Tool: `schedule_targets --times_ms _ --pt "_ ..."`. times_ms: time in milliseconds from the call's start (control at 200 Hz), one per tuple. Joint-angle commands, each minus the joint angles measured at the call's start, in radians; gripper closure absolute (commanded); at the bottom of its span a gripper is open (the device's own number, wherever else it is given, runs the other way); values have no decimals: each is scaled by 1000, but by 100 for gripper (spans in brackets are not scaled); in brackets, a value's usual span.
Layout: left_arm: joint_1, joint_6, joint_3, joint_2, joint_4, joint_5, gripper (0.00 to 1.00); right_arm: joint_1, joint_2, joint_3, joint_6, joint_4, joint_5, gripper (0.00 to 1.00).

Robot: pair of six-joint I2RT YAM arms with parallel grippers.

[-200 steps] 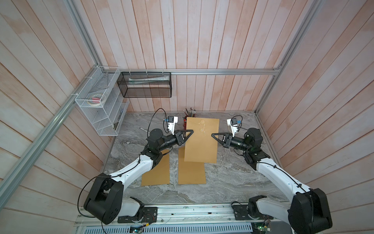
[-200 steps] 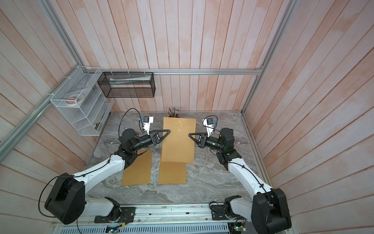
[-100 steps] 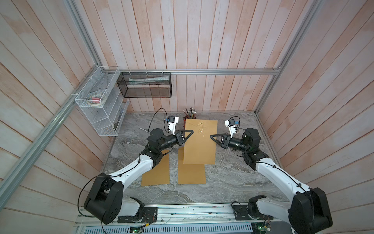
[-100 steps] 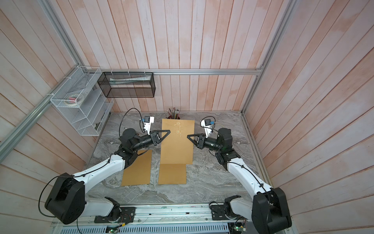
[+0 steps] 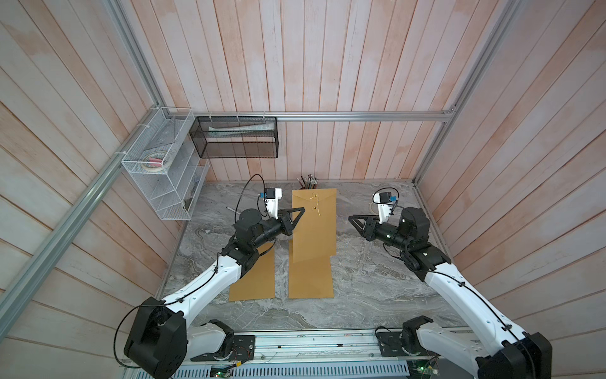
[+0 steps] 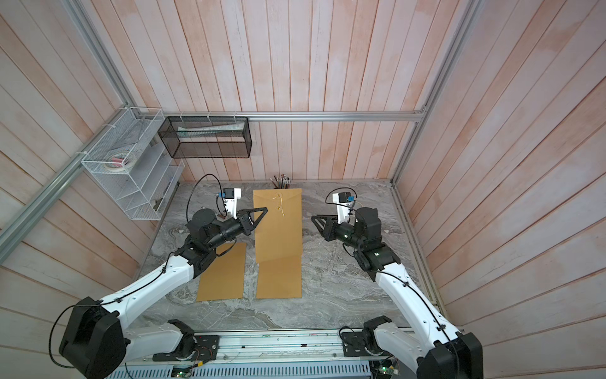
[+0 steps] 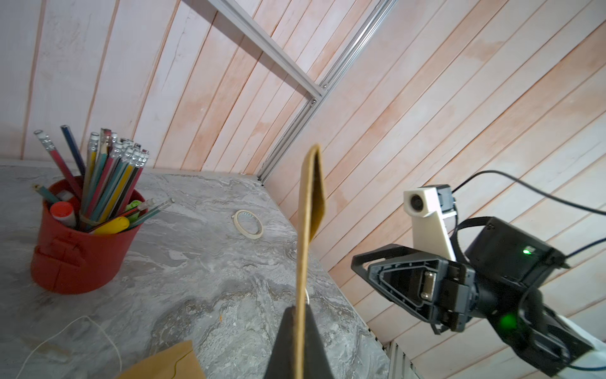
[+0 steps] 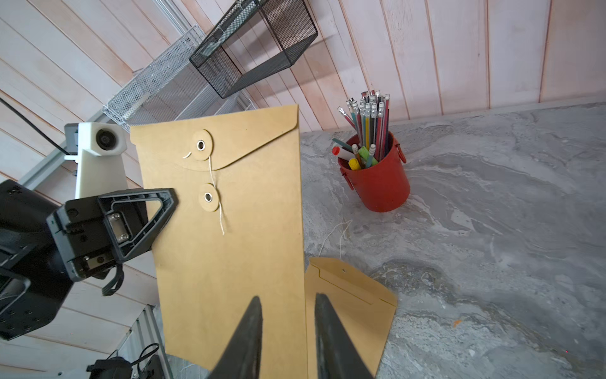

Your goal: Open the file bag

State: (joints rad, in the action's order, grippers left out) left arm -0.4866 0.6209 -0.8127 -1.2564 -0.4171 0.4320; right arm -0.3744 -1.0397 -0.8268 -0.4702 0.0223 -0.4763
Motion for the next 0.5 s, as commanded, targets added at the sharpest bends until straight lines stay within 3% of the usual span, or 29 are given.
schedule_targets --times_ms 0,250,495 --pt "-20 -50 -16 16 52 -68 100 -66 -26 -61 53 -85 139 72" --pt "-84 -104 -48 16 106 -153 100 -210 -143 -161 86 -100 302 73" --pt "-98 -104 -42 19 100 -157 100 -260 -219 -202 86 -86 314 74"
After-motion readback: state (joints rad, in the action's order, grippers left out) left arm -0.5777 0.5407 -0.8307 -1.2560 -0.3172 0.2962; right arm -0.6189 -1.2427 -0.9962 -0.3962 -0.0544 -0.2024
